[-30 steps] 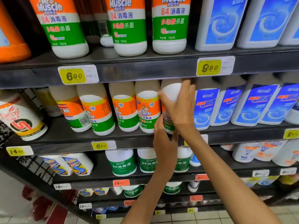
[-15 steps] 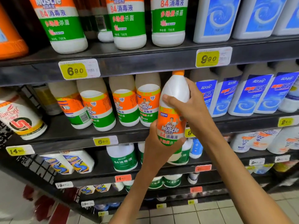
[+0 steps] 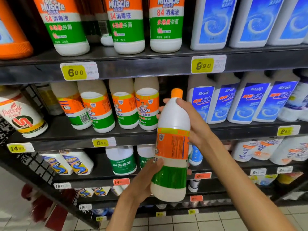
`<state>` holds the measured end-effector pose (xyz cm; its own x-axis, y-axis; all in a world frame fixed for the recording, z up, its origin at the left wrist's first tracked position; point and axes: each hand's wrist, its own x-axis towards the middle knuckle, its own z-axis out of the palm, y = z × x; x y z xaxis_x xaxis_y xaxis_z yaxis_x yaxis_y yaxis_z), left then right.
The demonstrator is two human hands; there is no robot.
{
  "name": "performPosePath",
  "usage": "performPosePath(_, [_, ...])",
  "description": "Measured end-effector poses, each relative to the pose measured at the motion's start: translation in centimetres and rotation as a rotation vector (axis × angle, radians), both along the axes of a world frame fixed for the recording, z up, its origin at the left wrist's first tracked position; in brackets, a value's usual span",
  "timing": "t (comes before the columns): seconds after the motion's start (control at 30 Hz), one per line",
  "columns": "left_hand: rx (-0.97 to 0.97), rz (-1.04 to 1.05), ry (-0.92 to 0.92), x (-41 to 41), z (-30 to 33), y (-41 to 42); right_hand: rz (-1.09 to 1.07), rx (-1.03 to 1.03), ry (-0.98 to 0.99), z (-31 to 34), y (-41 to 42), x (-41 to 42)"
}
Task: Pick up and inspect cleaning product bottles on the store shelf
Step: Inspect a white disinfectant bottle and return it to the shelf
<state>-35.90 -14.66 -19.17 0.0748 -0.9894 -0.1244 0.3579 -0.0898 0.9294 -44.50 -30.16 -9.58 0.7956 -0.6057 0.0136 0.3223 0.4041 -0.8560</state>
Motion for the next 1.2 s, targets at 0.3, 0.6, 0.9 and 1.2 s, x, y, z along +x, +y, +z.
performPosePath(0.3, [0.021,0.286,-0.289,-2.9,1.5,-1.2,-0.247,-0.341,0.279,0.9,0.3,-0.6])
performPosePath(0.6, [-0.004,0.073,0.123,-4.5,2.6,-0.4,0.133,0.169,-0.115,0.2,-0.8,-1.4])
performPosePath(0.9, [0.115,0.117,0.253,-3.8,2.9,0.1,-0.051,0.161,0.169,0.4,-0.7,-1.3])
performPosePath(1.2, [-0.039,0.007,0.509,-4.6,5.4,1.0,0.036,0.269,0.287,-0.6,-0.7,-0.3])
